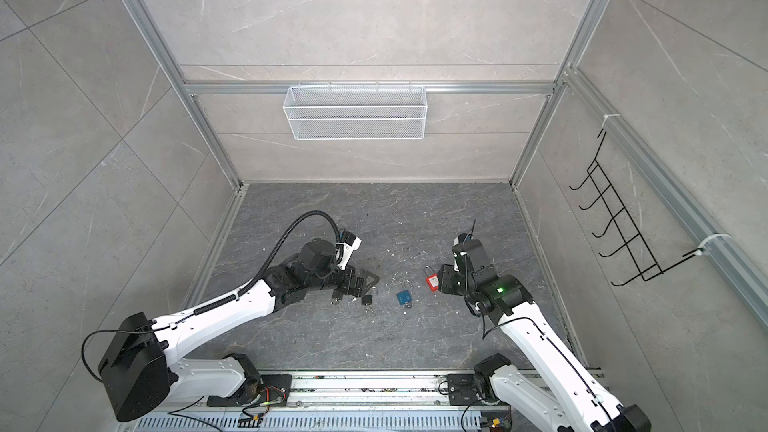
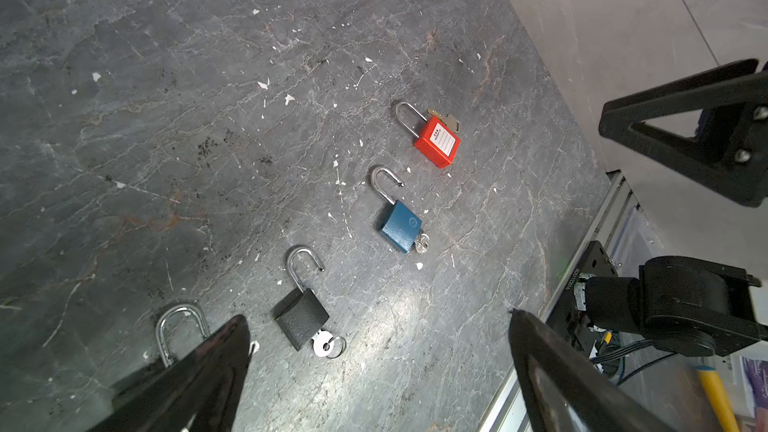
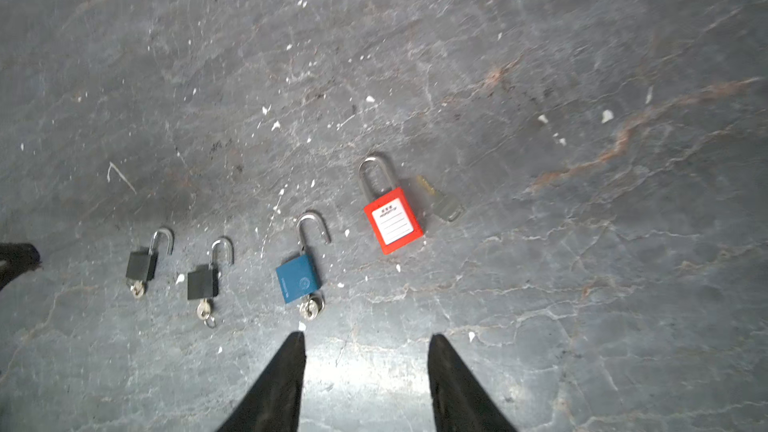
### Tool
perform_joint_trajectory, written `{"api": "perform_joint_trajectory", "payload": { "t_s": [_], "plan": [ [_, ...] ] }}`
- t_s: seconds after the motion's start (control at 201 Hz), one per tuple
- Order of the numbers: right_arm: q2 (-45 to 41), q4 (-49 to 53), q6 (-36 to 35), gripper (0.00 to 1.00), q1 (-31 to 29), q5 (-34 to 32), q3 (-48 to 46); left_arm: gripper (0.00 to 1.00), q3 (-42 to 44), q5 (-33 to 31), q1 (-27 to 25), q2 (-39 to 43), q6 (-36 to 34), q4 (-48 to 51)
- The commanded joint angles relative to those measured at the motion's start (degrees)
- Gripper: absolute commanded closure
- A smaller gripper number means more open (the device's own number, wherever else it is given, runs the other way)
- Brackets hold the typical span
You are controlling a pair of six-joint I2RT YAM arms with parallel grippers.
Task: Lock with the key
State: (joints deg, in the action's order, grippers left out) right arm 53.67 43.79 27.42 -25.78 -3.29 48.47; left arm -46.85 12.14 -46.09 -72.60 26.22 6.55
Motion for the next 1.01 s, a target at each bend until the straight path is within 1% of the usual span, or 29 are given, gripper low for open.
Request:
{"api": "perform_joint_trajectory", "payload": {
  "t_s": [0.0,0.07,0.204,0.289,0.373,0.523,0.577,0.756,1.0],
  "plan": [
    [3.1,2.9,1.0,0.48,-4.1,-0.9,2.2,0.01,3.8,0.2,-0.1,4.5,6.5,-7.5],
    [5.8,3.0,0.9,0.46,-7.0,-1.5,2.4,0.01,6.1,-0.5,-0.1,6.3,8.3,-9.5],
    [11.0,1.0,0.4,0.41,-11.5,-2.5,2.2,0.01,7.6,-1.9,-0.1,7.6,8.3,-9.9],
    [14.4,-1.4,0.1,0.38,-13.1,-2.1,2.4,0.01,8.3,-0.5,0.1,7.3,7.7,-11.7],
    [18.3,-3.4,-0.2,0.37,-14.3,-1.7,2.9,0.01,8.7,2.7,0.8,6.1,8.0,-14.5],
    [25.9,-4.7,-0.3,0.36,-15.4,-2.2,5.7,0.01,9.1,4.9,1.5,4.1,8.9,-17.1],
    [27.7,-5.7,-0.7,0.37,-15.6,-1.5,6.3,0.01,9.4,5.7,2.2,3.8,9.6,-17.9],
    [32.1,-9.0,-1.8,0.39,-15.5,0.2,6.5,0.03,12.2,11.6,6.8,2.2,14.1,-23.9],
    [36.9,-12.1,-2.7,0.38,-15.4,1.8,6.7,0.04,10.9,11.4,7.1,0.5,12.9,-22.5]
  ]
}}
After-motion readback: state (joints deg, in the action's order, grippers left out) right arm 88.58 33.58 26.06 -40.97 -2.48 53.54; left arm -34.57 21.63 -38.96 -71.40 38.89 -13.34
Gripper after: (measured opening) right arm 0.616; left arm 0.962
